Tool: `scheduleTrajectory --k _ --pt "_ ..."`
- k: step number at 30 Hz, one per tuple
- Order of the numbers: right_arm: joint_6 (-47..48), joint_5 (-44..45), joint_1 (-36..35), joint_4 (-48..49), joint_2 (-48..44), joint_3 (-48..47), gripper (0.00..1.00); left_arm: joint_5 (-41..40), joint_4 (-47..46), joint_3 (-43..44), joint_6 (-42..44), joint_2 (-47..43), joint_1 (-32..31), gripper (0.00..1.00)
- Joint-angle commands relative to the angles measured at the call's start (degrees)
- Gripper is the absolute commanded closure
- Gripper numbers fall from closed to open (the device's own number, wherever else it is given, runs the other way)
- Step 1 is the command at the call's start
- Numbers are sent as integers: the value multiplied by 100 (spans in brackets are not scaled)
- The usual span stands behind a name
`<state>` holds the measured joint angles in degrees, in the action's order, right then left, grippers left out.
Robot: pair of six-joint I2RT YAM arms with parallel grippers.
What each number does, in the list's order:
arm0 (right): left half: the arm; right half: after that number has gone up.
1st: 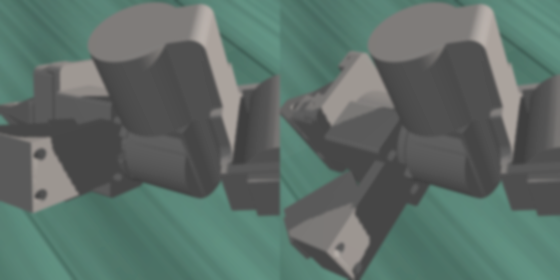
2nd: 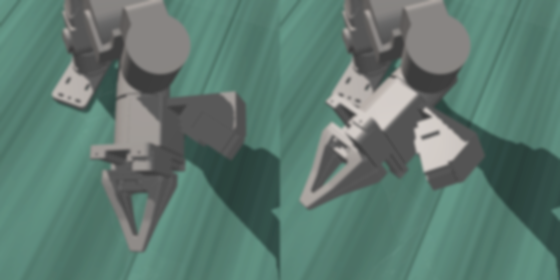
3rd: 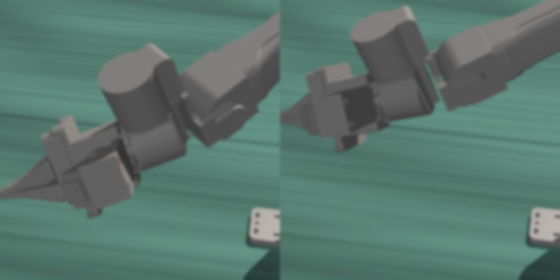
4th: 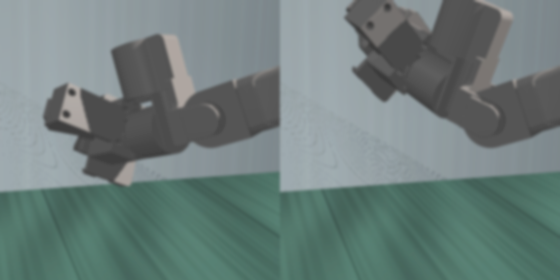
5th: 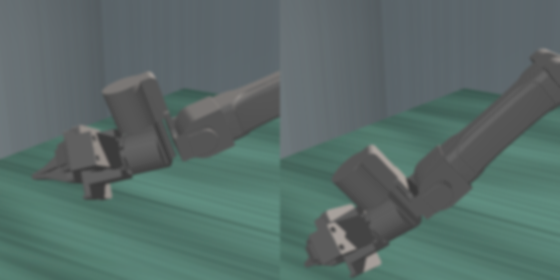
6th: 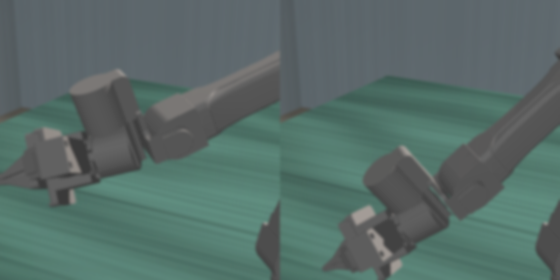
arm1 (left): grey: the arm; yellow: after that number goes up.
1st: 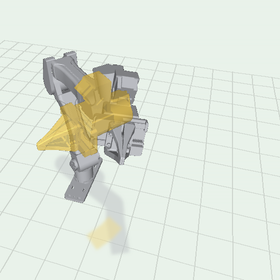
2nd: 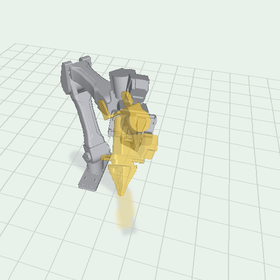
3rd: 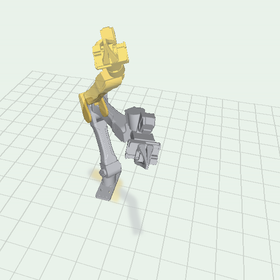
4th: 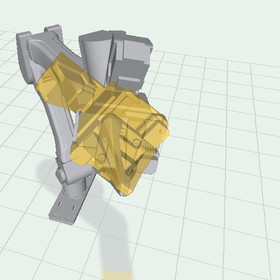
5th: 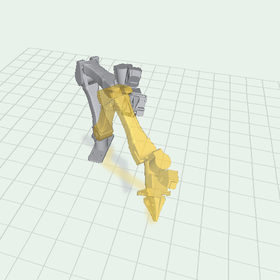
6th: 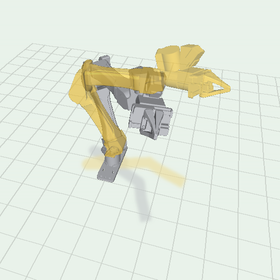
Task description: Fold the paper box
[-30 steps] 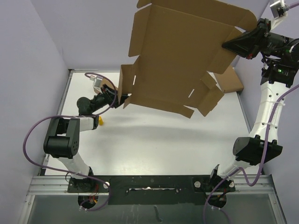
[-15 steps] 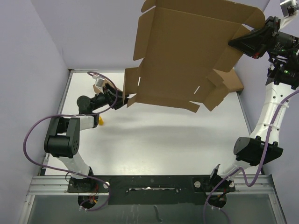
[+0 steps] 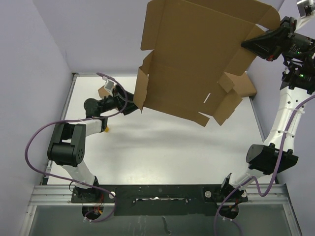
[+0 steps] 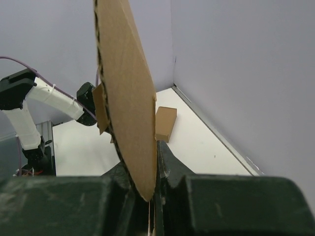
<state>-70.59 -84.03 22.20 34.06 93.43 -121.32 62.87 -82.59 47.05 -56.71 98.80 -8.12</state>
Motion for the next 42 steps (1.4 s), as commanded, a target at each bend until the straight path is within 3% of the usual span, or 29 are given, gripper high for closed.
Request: scheduleTrajectory --k 1,14,20,26,33,37,42 --pt "-236 365 45 265 -96 -163 100 -127 -398 279 290 152 -184 30" --pt "-556 457 40 583 -167 -41 100 -944 -398 907 561 697 -475 33" --pt "-553 449 47 602 -158 -30 100 -1122 -399 1300 405 924 -549 44" --pt "-530 442 98 610 -132 -6 100 -1182 -394 1372 256 951 -542 46" --pt "-386 431 239 601 -62 212 100 -1108 -397 908 112 742 -322 39" --pt "-265 432 283 570 -84 477 100 -1074 -407 531 -436 639 64 39" --pt "-44 484 285 504 -231 1374 100 -1018 -419 -409 -673 49 543 38"
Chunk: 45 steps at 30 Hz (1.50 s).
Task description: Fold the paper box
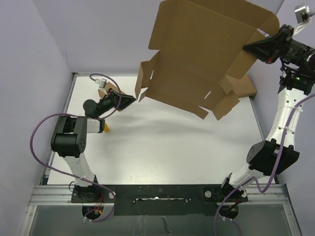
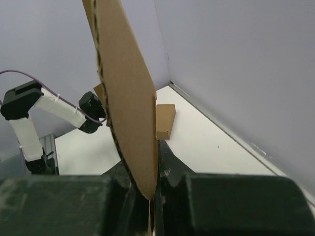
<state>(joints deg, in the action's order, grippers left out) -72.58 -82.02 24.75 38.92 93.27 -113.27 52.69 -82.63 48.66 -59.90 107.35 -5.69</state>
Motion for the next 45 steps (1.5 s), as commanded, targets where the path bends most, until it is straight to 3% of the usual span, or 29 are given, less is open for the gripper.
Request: scheduleTrajectory --k 1,6,8,11,16,20,24,30,35,39,45 --pt "159 309 19 42 -254 791 100 -8 -418 -836 -356 -939 351 38" --pt "307 356 -108 13 -475 1871 100 -284 -314 -1797 -108 -1666 489 41" --pt "467 413 -150 -285 -586 2209 100 -429 193 -2055 108 -2056 484 41" --pt "1069 607 -197 -1268 -732 2631 100 -650 1516 -2189 665 -2793 473 42" --pt "2700 925 -213 -3155 -754 3173 100 -1359 4996 -1691 1945 -3910 439 40" --pt "3963 1098 -212 -4260 -608 3304 100 -1511 5957 -1451 2190 -4000 350 41" --pt "5048 1374 -195 -5135 -477 3229 100 -1972 6214 -1344 2518 -3788 -123 41" --pt "5512 1534 -108 -5330 -305 3236 100 -2671 5107 -1234 3233 -2883 -1113 42" --pt "5789 1570 -89 -5318 -266 3364 100 -2803 4969 -652 3080 -1999 -1244 57" --pt "5903 1563 -78 -5281 -251 3461 100 -3503 5715 -178 3542 -1775 -1488 67" --pt "5835 1496 -58 -5020 -226 3624 100 -4318 5886 -224 3859 -1531 -1445 89"
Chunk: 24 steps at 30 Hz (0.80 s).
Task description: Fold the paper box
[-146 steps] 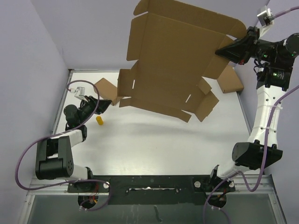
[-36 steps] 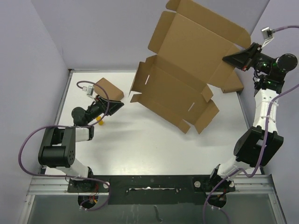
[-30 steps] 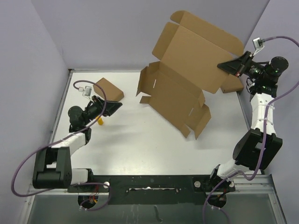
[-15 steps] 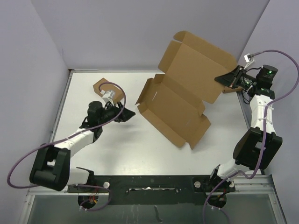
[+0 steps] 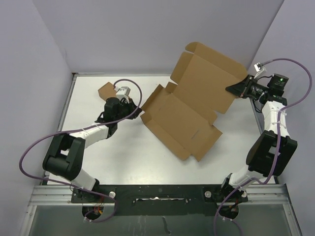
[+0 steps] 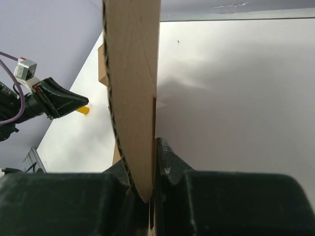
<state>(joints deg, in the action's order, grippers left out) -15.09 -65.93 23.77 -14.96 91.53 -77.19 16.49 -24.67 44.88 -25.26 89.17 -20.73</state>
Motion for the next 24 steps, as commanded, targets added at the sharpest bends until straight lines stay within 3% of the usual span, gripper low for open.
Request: scheduleTrajectory --k 1,9,24 --pt "81 -121 43 384 -57 36 100 -710 114 203 431 373 87 91" --pt "71 -169 49 479 -84 128 100 -691 378 737 733 1049 203 100" --pt "-47 -227 58 642 -117 229 100 569 -70 682 794 1374 48 100"
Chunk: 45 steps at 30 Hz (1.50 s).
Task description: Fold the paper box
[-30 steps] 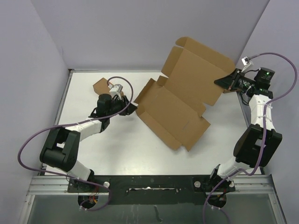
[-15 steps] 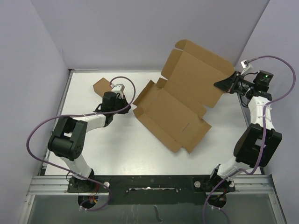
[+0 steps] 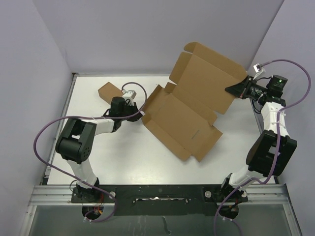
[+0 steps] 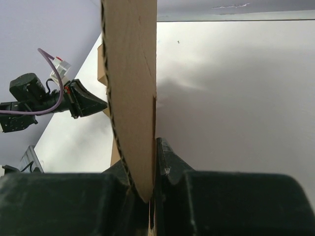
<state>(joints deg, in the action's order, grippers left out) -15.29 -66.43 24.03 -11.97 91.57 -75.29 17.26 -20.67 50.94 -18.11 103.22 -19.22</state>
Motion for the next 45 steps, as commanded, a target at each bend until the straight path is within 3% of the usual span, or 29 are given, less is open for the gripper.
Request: scheduleTrajectory --k 1,17,45 --pt "-27 -177 34 342 -126 40 100 549 -519 34 80 -69 -128 100" --pt "-18 -155 46 357 -137 128 100 935 -229 -120 271 9 -566 100" --pt "-18 -185 65 385 -146 188 100 257 736 -233 -25 478 -750 100"
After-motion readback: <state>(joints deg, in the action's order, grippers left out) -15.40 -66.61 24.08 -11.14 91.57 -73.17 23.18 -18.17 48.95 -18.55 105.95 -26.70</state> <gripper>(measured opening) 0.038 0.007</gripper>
